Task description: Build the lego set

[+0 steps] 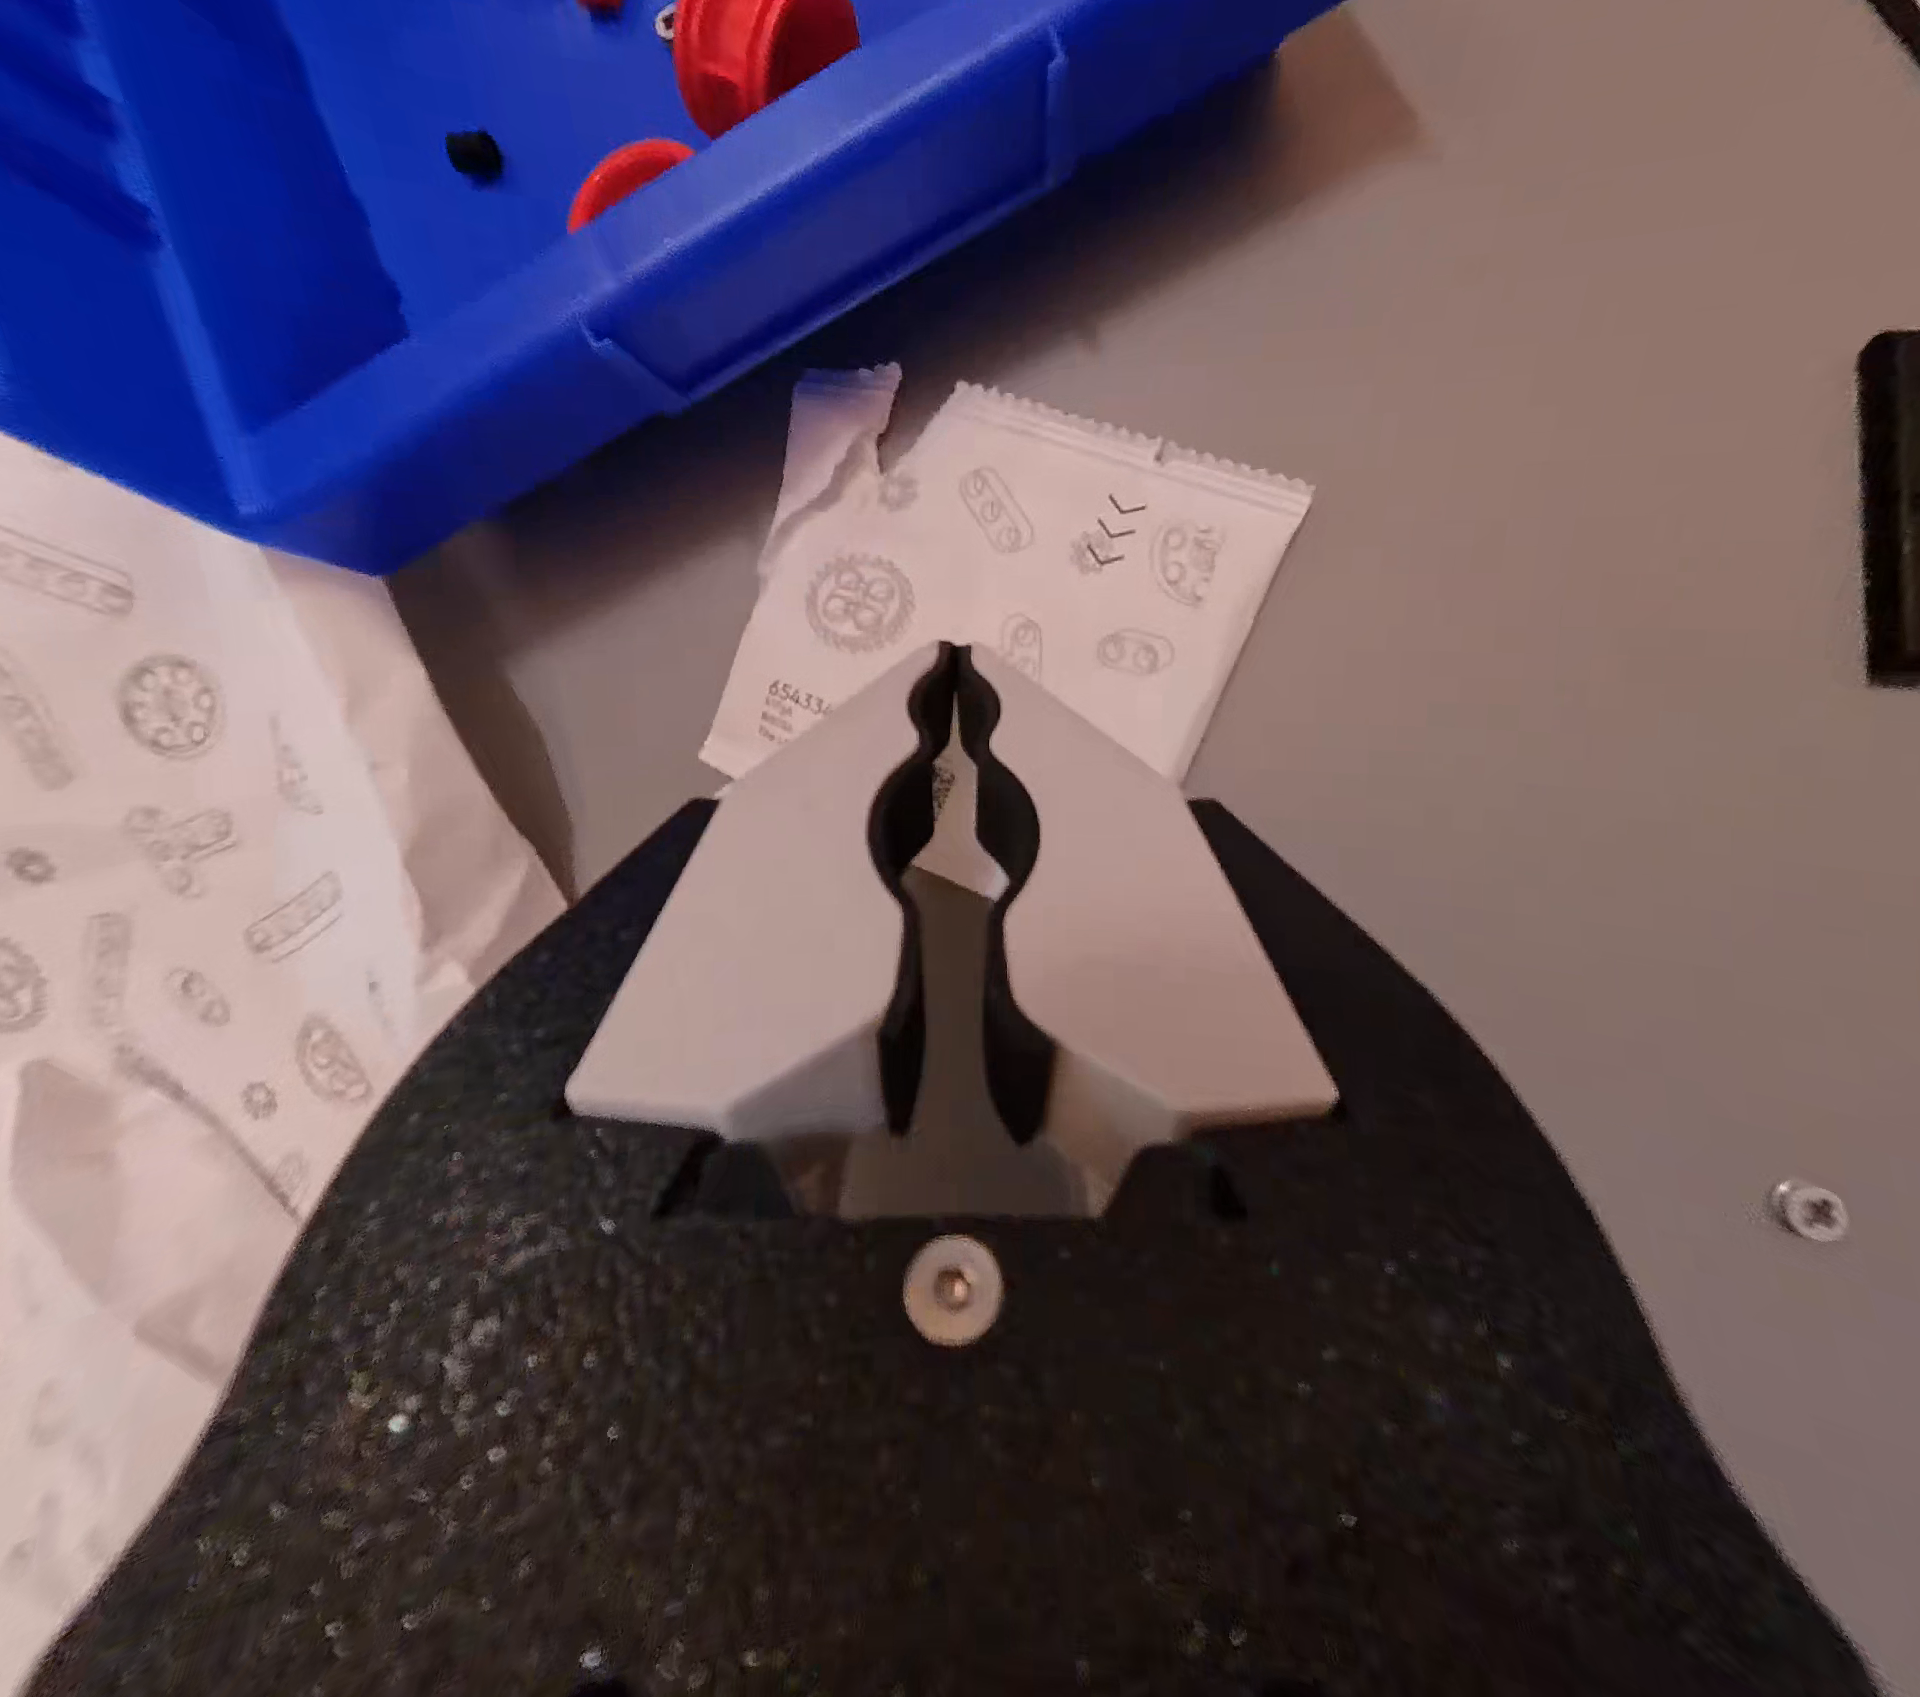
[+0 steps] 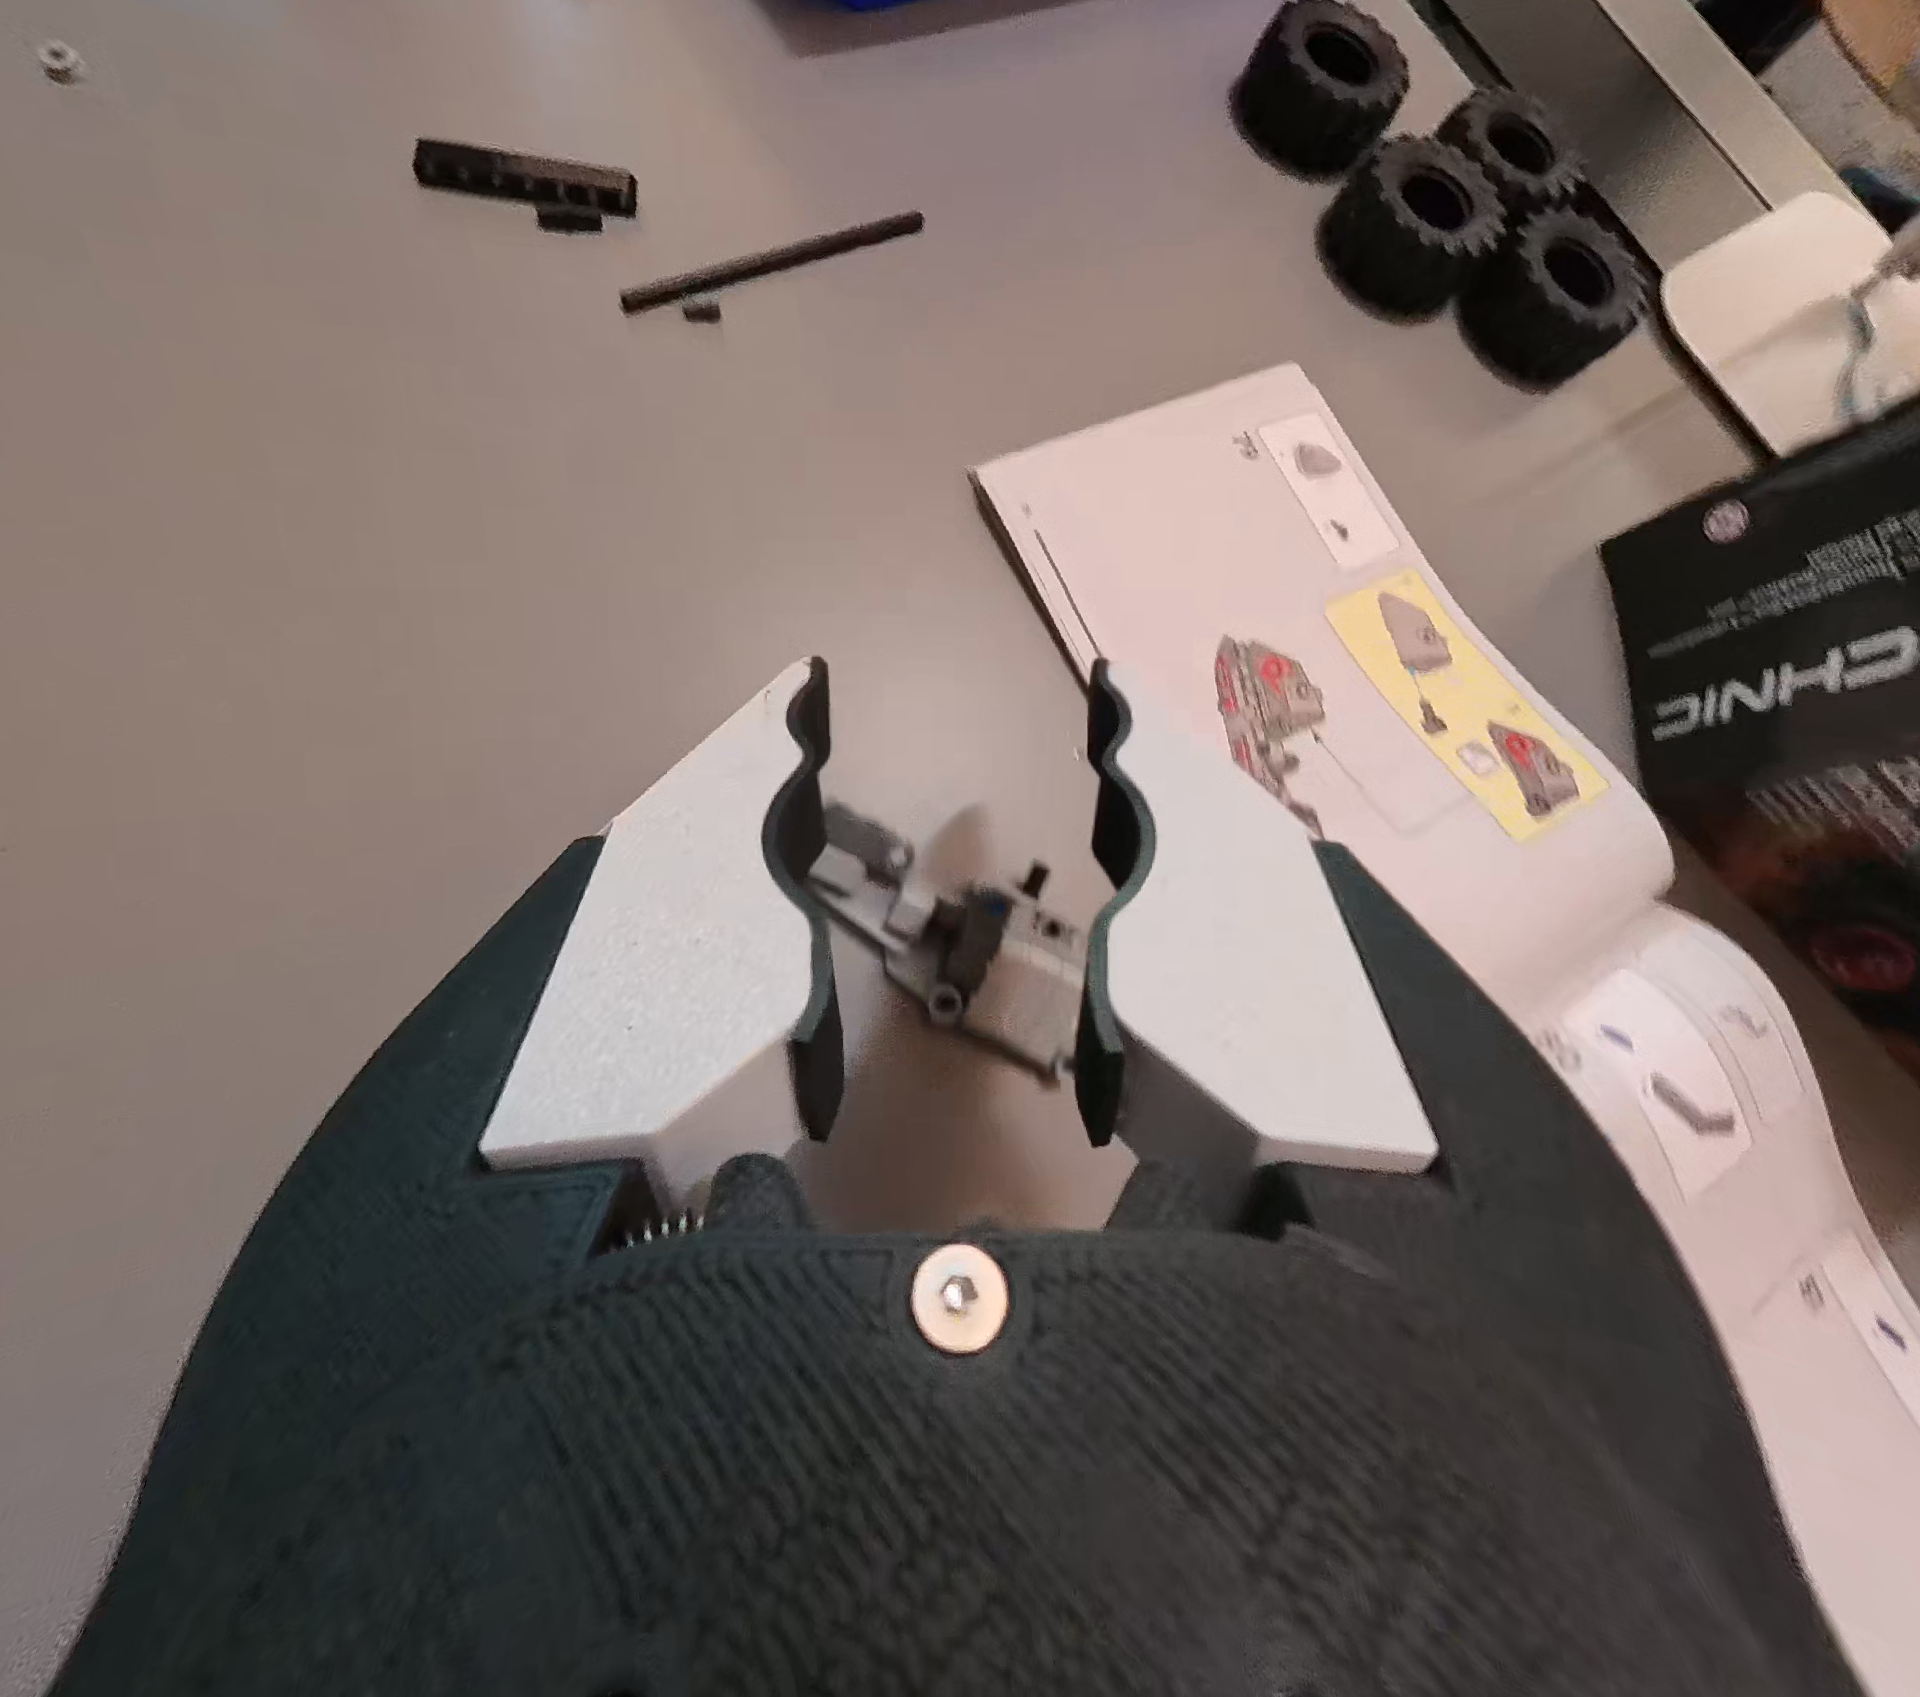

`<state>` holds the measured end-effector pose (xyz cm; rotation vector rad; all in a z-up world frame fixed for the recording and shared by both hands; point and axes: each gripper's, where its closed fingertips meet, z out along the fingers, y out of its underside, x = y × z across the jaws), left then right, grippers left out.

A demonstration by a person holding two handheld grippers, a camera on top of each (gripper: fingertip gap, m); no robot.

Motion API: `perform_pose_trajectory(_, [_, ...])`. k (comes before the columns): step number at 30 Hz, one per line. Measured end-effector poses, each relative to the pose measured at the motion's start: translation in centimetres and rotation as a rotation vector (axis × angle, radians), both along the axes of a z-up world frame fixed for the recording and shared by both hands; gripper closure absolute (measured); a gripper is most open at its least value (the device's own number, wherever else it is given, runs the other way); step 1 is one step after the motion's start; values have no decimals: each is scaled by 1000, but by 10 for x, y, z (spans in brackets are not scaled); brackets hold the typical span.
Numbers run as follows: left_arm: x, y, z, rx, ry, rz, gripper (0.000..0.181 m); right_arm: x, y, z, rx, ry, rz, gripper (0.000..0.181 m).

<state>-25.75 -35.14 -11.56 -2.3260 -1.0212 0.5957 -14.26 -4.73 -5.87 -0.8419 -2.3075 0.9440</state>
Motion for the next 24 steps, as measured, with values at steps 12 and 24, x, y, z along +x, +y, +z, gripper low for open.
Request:
perform_pose_trajectory(12, [30,-214,20,-44,25,454,181,-38,-101,30,-49,35,198,136])
perform_pose_trajectory(24, [94,-90,2,115,-35,68,181,-34,-331,46,-129,113,731,170])
